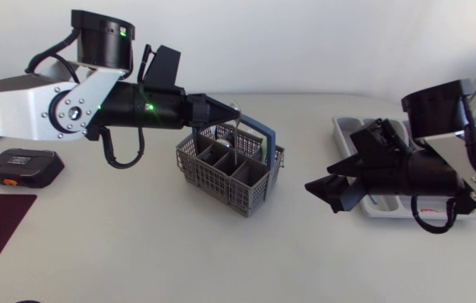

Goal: Unload the cutlery basket into the drawer organizer.

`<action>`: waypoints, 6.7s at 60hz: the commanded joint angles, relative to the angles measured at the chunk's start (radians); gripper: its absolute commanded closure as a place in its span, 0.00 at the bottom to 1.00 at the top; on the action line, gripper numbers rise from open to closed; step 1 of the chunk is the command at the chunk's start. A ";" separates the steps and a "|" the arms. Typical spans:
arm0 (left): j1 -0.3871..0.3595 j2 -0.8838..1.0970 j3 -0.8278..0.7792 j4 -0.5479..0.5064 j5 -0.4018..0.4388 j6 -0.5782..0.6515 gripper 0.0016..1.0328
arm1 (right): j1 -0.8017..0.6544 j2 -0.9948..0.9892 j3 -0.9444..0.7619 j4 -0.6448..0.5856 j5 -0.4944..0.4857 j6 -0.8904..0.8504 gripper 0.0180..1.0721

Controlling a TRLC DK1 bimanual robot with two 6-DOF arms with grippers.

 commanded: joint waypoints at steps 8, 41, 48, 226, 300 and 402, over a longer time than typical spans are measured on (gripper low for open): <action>-0.061 -0.039 0.047 -0.030 0.019 -0.022 0.97 | 0.063 -0.101 -0.013 0.005 -0.009 0.003 0.15; -0.172 0.020 0.071 -0.053 0.090 -0.013 0.97 | 0.198 -0.095 0.063 0.069 0.005 0.074 0.33; -0.184 0.024 0.071 -0.051 0.090 -0.010 0.97 | 0.211 -0.083 0.072 0.075 0.008 0.082 0.36; 0.006 -0.050 0.125 -0.185 -0.441 0.162 0.36 | -0.336 0.049 0.058 -0.046 -0.193 -0.526 0.94; -0.023 -0.028 0.030 -0.217 -0.573 0.308 0.25 | -0.911 0.851 0.575 -0.412 0.139 -1.643 0.94; 0.177 0.242 -0.108 -0.114 -0.528 0.452 0.97 | -0.052 0.795 0.546 0.191 -0.041 -0.217 0.95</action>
